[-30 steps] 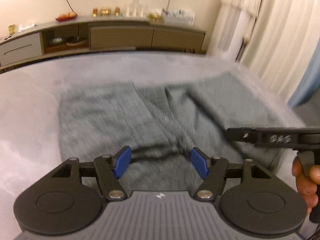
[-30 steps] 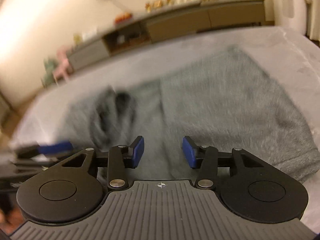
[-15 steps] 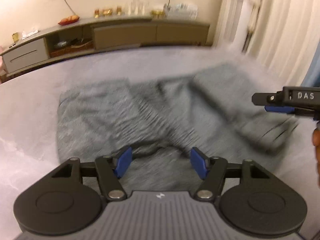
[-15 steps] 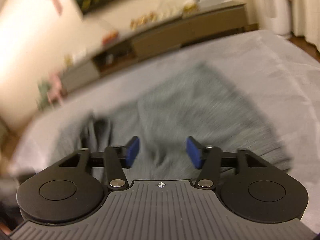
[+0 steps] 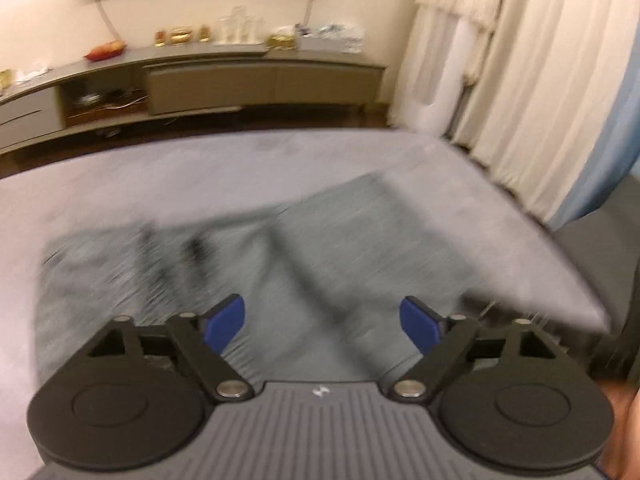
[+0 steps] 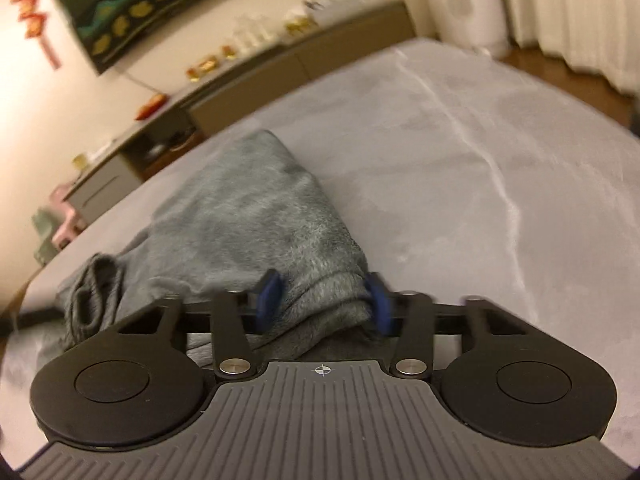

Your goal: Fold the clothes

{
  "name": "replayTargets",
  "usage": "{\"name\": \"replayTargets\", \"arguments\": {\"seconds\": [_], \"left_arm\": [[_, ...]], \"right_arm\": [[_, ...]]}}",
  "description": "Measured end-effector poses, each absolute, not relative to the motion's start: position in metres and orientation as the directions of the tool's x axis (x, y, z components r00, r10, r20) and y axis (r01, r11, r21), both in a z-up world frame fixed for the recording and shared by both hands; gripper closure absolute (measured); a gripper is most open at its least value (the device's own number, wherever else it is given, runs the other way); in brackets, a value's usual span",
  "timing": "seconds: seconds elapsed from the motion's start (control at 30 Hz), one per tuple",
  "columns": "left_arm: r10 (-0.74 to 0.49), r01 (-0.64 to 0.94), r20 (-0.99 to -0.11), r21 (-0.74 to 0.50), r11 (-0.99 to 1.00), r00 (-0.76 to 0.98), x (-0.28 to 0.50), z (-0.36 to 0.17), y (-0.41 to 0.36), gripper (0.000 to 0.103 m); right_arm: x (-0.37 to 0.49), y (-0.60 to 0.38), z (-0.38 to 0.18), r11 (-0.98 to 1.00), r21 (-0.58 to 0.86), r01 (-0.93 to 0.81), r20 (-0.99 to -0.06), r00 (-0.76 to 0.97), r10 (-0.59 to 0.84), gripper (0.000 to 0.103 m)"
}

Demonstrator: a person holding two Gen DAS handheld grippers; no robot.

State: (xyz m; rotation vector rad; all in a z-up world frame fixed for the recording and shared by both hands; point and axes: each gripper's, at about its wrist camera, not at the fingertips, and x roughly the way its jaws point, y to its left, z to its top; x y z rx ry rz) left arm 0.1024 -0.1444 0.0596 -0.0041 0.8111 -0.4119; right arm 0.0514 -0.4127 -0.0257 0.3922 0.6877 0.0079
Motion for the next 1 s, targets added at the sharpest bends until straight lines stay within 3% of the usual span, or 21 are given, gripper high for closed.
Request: {"name": "replayTargets", "arguments": {"seconds": [0.1, 0.2, 0.33, 0.37, 0.4, 0.47, 0.5, 0.57, 0.7, 0.73, 0.83, 0.9, 0.93, 0.97, 1.0], "left_arm": [[-0.390, 0.408, -0.712, -0.158, 0.899, 0.584, 0.126, 0.076, -0.184, 0.004], [-0.405, 0.489, -0.764, -0.135, 0.862, 0.503, 0.149, 0.074, -0.220, 0.001], [-0.282, 0.462, -0.849, -0.052, 0.886, 0.446, 0.170, 0.047, -0.238, 0.004], [-0.251, 0.451, -0.868, -0.035, 0.892, 0.429, 0.174, 0.039, -0.239, 0.016], [-0.229, 0.439, -0.881, -0.027, 0.898, 0.414, 0.178, 0.032, -0.237, 0.040], [-0.246, 0.431, -0.890, -0.063, 0.900, 0.385, 0.181, 0.024, -0.222, 0.062], [-0.269, 0.433, -0.881, -0.083, 0.897, 0.390, 0.178, 0.029, -0.212, 0.071], [-0.325, 0.439, -0.848, -0.125, 0.890, 0.419, 0.172, 0.045, -0.191, 0.077], [-0.445, 0.404, -0.726, -0.249, 0.880, 0.524, 0.155, 0.087, -0.107, 0.078], [-0.456, 0.370, -0.691, -0.283, 0.885, 0.561, 0.150, 0.091, -0.073, 0.078], [-0.386, 0.203, -0.682, -0.335, 0.920, 0.622, 0.147, 0.065, 0.018, 0.075], [-0.301, 0.110, -0.752, -0.294, 0.949, 0.586, 0.147, 0.028, 0.049, 0.062], [-0.254, 0.069, -0.792, -0.261, 0.963, 0.555, 0.146, 0.008, 0.061, 0.062], [-0.249, 0.045, -0.798, -0.268, 0.962, 0.549, 0.142, -0.004, 0.070, 0.059], [-0.275, 0.035, -0.778, -0.311, 0.950, 0.565, 0.135, -0.010, 0.078, 0.049]], "right_arm": [[0.040, -0.387, -0.009, 0.966, 0.259, 0.003, -0.550, 0.822, 0.145, 0.082], [0.022, -0.357, 0.014, 0.980, 0.163, -0.113, -0.478, 0.860, 0.179, 0.086], [0.007, -0.324, 0.024, 0.968, 0.065, -0.241, -0.442, 0.863, 0.245, 0.089], [0.005, -0.316, 0.024, 0.964, 0.041, -0.262, -0.441, 0.861, 0.252, 0.090], [0.004, -0.312, 0.024, 0.962, 0.025, -0.271, -0.445, 0.859, 0.254, 0.091], [0.006, -0.308, 0.022, 0.959, 0.018, -0.283, -0.450, 0.854, 0.260, 0.091], [0.008, -0.309, 0.022, 0.956, 0.038, -0.290, -0.449, 0.850, 0.275, 0.091], [0.012, -0.310, 0.023, 0.949, 0.080, -0.304, -0.445, 0.841, 0.307, 0.090], [0.005, -0.312, 0.042, 0.887, 0.235, -0.398, -0.334, 0.824, 0.458, 0.047], [0.002, -0.312, 0.047, 0.857, 0.271, -0.437, -0.304, 0.806, 0.508, 0.043], [0.009, -0.306, 0.045, 0.807, 0.317, -0.498, -0.298, 0.755, 0.584, 0.041], [0.026, -0.291, 0.033, 0.812, 0.322, -0.488, -0.366, 0.727, 0.582, 0.041], [0.035, -0.282, 0.024, 0.823, 0.318, -0.471, -0.413, 0.712, 0.567, 0.041], [0.042, -0.275, 0.017, 0.832, 0.315, -0.457, -0.451, 0.699, 0.555, 0.042], [0.048, -0.269, 0.010, 0.840, 0.314, -0.442, -0.486, 0.686, 0.542, 0.043]]}}
